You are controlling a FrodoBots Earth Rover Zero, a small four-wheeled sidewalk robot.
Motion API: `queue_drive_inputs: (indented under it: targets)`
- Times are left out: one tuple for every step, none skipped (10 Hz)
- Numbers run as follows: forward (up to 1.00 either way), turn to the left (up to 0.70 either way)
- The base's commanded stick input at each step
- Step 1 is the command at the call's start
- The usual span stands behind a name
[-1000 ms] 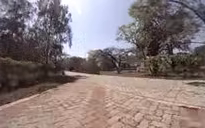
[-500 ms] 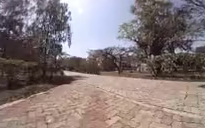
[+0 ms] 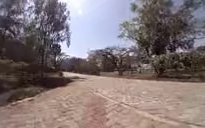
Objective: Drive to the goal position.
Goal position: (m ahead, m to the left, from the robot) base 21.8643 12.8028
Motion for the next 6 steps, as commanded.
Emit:
queue_drive_inputs:
  targets:
    - [1.0,0.0]
    - [1.0,0.0]
    - [1.0,0.0]
    - [1.0,0.0]
    - [1.0,0.0]
    - [1.0,0.0]
